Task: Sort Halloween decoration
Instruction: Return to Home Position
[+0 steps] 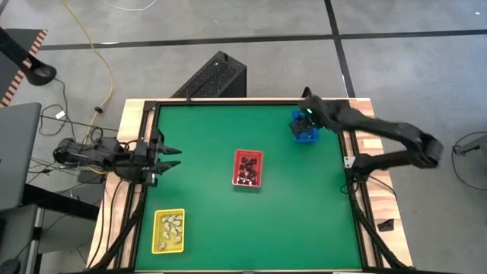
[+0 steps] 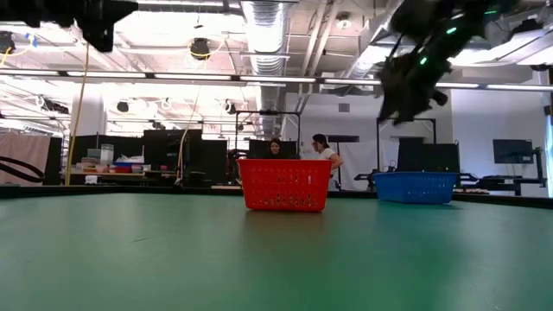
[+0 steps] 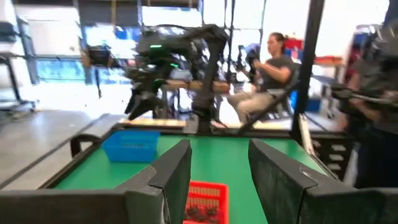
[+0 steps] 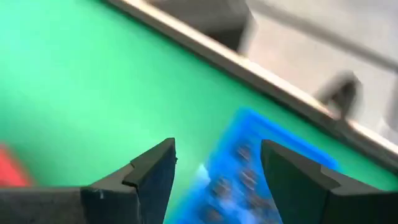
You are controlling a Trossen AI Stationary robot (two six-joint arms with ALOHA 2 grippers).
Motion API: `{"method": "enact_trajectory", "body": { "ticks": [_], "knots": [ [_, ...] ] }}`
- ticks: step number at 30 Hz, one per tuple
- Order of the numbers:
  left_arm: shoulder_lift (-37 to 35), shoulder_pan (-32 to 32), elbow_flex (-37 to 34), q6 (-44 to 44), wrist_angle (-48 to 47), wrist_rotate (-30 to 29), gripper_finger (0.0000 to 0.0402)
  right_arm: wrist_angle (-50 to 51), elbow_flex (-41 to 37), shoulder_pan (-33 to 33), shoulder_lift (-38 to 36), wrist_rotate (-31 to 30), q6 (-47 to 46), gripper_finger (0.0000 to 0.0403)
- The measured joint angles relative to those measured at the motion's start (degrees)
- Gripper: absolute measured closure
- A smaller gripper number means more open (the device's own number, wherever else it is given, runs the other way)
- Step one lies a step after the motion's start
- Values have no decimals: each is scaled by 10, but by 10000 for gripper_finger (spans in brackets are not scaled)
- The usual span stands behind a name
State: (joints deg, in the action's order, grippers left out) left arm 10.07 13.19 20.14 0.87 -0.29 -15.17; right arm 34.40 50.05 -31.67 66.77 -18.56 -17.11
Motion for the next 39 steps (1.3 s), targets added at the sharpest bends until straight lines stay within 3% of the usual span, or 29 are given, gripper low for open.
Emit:
{"method": "enact_trajectory", "body": {
  "ticks": [7, 13, 19, 23, 27, 32, 35, 39],
  "knots": [
    [-72, -1, -76, 2, 51, -56, 251, -374, -209, 147, -211, 14, 20, 138],
    [-98, -2, -84, -8, 34, -68, 251, -579, -346, 226, -291, 17, 89, 138],
    [-91, -2, -84, -21, 25, -69, 251, -609, -406, 260, -312, 20, 97, 146],
    [-91, -2, -117, -36, 82, -67, 251, -606, -418, 281, -312, 20, 97, 179],
    [-91, -6, -172, -42, 153, -79, 251, -608, -430, 304, -318, 18, 126, 257],
    [-91, -21, -184, -60, 154, -93, 251, -607, -464, 313, -340, -11, 148, 381],
    [-91, -28, -184, -70, 137, -92, 251, -619, -491, 312, -362, -12, 151, 377],
    [-91, -36, -191, -92, 121, -91, 251, -554, -496, 312, -405, -23, 152, 375]
  ]
}}
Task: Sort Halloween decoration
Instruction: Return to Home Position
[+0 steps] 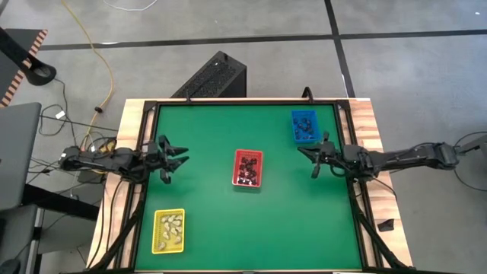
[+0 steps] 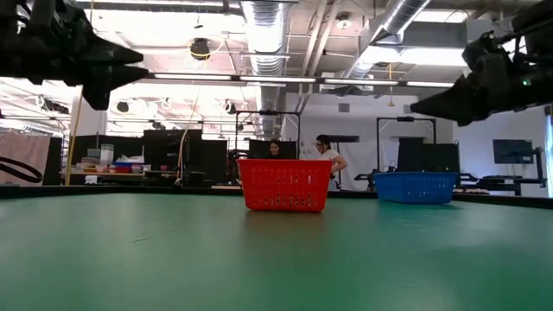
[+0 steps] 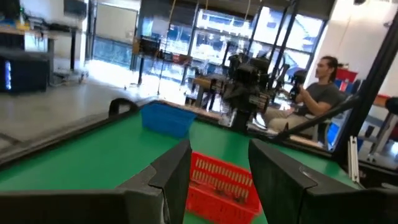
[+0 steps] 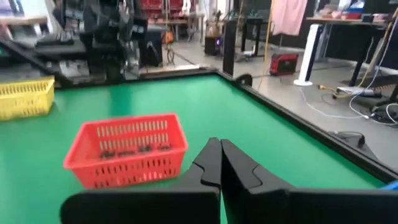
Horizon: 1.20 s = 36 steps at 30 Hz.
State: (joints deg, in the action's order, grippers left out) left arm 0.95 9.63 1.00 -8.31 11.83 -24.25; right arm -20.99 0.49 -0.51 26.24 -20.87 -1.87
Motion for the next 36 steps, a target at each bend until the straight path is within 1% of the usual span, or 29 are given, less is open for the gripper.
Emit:
{"method": "enact_trajectory", "body": {
  "ticks": [4, 8, 9, 12, 18, 23, 27, 30, 33, 36],
  "knots": [
    [0, -6, -4, -15, -19, 8, 251, 60, 0, 0, -41, 12, 8, 384],
    [0, -13, -4, -5, -19, 44, 251, 159, 0, 0, -86, 16, 3, 381],
    [0, -14, -4, -1, -21, 55, 251, 168, 0, 0, -95, 19, -3, 378],
    [1, -17, -4, 4, -33, 75, 251, 172, 0, 1, -105, 46, 2, 372],
    [3, -18, -4, 36, -79, 65, 251, 178, 0, 0, -103, 46, 9, 371],
    [5, -18, -5, 116, -77, 75, 251, 179, 0, 0, -101, 46, 8, 359],
    [5, -18, -5, 154, -73, 75, 251, 179, 0, 0, -101, 45, 8, 357],
    [6, -18, -5, 189, -76, 63, 251, 179, 0, 0, -101, 45, 8, 356],
    [10, -18, -5, 190, -76, 51, 251, 179, 0, 0, -101, 45, 8, 356],
    [14, -18, -5, 177, -76, 60, 251, 180, 0, 0, -101, 45, 8, 356]
  ]
}}
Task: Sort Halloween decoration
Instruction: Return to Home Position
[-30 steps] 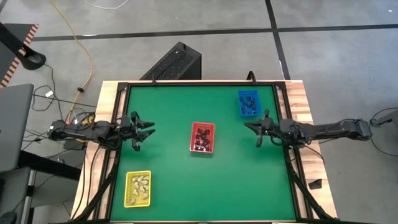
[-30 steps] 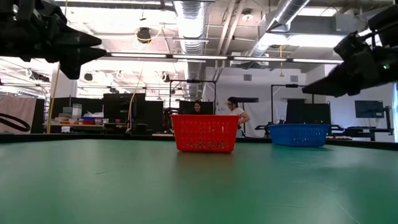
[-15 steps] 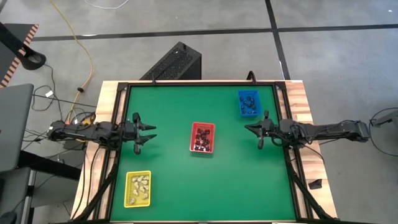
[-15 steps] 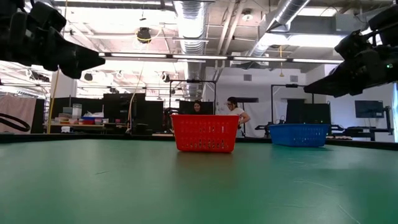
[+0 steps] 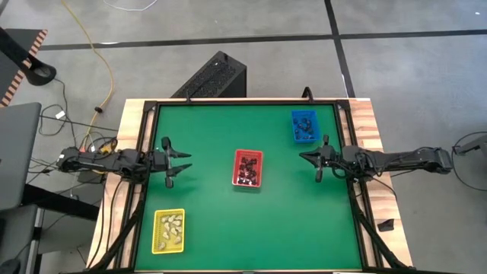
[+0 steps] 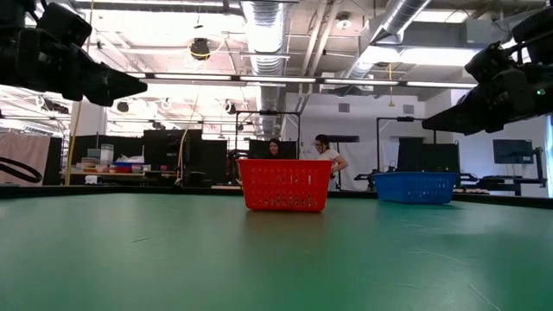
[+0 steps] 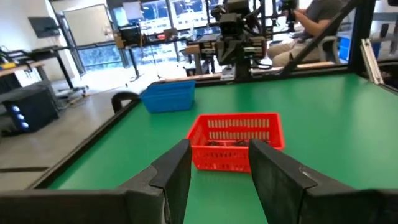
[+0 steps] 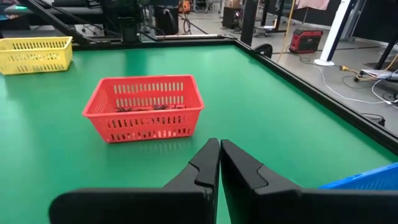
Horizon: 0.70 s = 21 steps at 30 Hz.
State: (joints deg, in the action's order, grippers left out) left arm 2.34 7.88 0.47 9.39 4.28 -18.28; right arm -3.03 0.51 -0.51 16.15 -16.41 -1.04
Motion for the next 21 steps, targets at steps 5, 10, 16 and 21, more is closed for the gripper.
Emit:
{"method": "enact_trajectory", "body": {
  "ticks": [5, 10, 16, 21],
  "knots": [
    [1, 0, 0, -64, -1, 0, 251, 0, 0, 0, 0, 0, 0, 355],
    [1, 0, 0, -106, -1, 0, 251, 0, 0, 0, 0, 0, 0, 355],
    [1, 0, 0, -93, -1, 0, 250, 0, 0, 0, 0, 0, 0, 355],
    [1, 0, 0, -92, -1, 0, 250, 0, 0, 0, 0, 0, 0, 355]
  ]
}}
